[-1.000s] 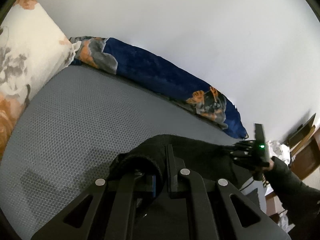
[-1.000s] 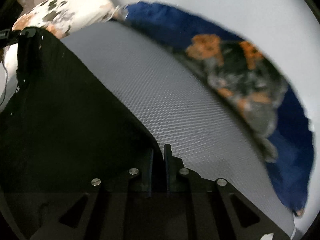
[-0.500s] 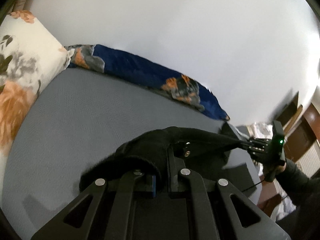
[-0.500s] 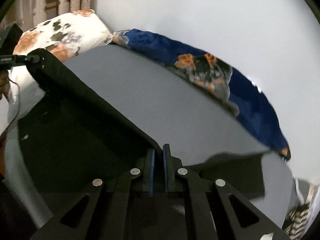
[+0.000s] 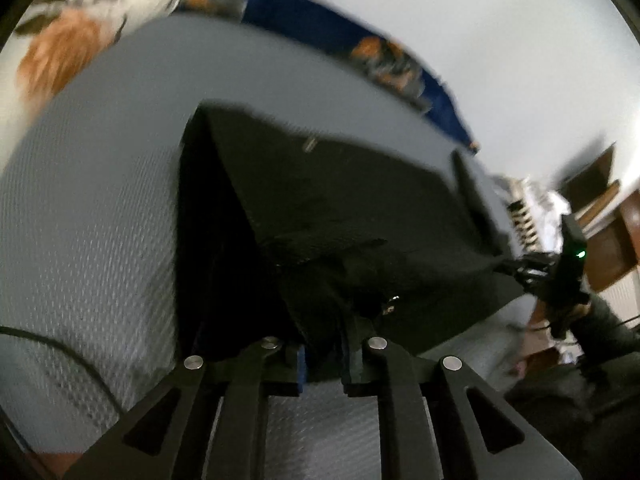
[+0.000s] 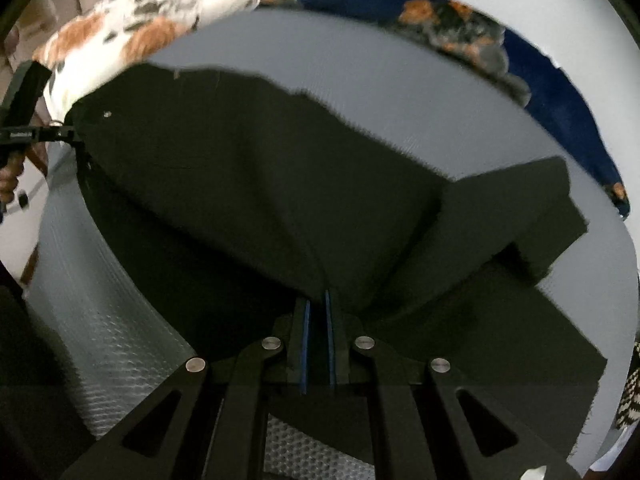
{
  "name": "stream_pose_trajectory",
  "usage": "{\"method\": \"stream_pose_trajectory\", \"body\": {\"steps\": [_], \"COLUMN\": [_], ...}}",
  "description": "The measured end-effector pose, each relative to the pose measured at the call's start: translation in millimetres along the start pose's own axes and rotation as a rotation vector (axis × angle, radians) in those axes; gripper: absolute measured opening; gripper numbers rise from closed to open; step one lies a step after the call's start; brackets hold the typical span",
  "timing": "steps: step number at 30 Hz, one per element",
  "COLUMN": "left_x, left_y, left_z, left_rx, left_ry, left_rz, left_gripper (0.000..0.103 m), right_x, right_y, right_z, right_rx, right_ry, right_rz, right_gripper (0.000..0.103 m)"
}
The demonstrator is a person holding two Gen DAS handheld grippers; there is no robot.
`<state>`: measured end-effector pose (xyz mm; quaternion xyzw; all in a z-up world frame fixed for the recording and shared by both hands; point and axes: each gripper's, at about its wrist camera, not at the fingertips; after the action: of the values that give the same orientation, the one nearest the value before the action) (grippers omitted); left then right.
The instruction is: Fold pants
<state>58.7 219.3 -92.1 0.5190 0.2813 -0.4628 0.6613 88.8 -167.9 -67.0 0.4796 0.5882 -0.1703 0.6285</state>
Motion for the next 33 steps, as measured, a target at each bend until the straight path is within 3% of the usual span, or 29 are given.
{"method": "stream_pose_trajectory", "body": {"steps": [4, 8, 9, 11, 15, 19, 26, 31, 33], "left_x": [-1.7, -11.6, -13.7, -20.5, -38.4, -52.8, -37.3, -14.0, -8.9], "left_y": [-6.0, -9.8, -13.1, -19.0, -25.1, -34.9, -36.3, -28.5, -26.3], "left_z": [2.0, 6.4, 4.9, 1.1, -16.9, -32.9, -16.9, -20.2, -19.2], "left_rx": [0.012, 0.028, 0.028, 0.014, -0.109, -0.325, -0.537, -0.660, -0.680], "left_ry": [0.050, 0.153, 0.168, 0.180, 0.177, 0.029, -0.149, -0.133, -0.109], "left_rz": [-0.013, -0.030, -0.034, -0.030, -0.017, -0.029, -0.064, -0.121, -0.122], "left_gripper": [0.024, 0.056, 0.059, 0.059, 0.059, 0.059, 0.059, 0.058, 0.052], "right_x": [15.7, 17.6, 18.1, 18.9, 18.0, 18.6, 19.3, 17.3, 14.7], "right_y": [-2.8, -1.2, -2.1, -2.3, -5.1, -6.9, -8.3, -10.6, -12.2], "right_z": [1.6, 1.3, 1.3, 3.1, 2.2, 2.9, 2.5, 2.3, 3.0], "right_rx": [0.011, 0.008, 0.006, 0.006, 0.009, 0.003, -0.012, -0.010, 0.000], "right_ry": [0.008, 0.012, 0.013, 0.016, 0.021, 0.026, 0.032, 0.032, 0.035], "right_rz": [-0.037, -0.045, -0.043, -0.037, -0.025, -0.016, -0.005, 0.013, 0.028], "right_gripper": [0.005, 0.005, 0.005, 0.006, 0.006, 0.006, 0.006, 0.006, 0.006]}}
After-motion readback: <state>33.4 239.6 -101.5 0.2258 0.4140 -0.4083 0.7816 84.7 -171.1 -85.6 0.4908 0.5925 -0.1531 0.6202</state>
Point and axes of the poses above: each gripper's, at about its wrist camera, not at the fingertips, and x roughly the way its jaws point, z to its right, y to its top, and after that the axes turned 14 degrees about y, right-handed
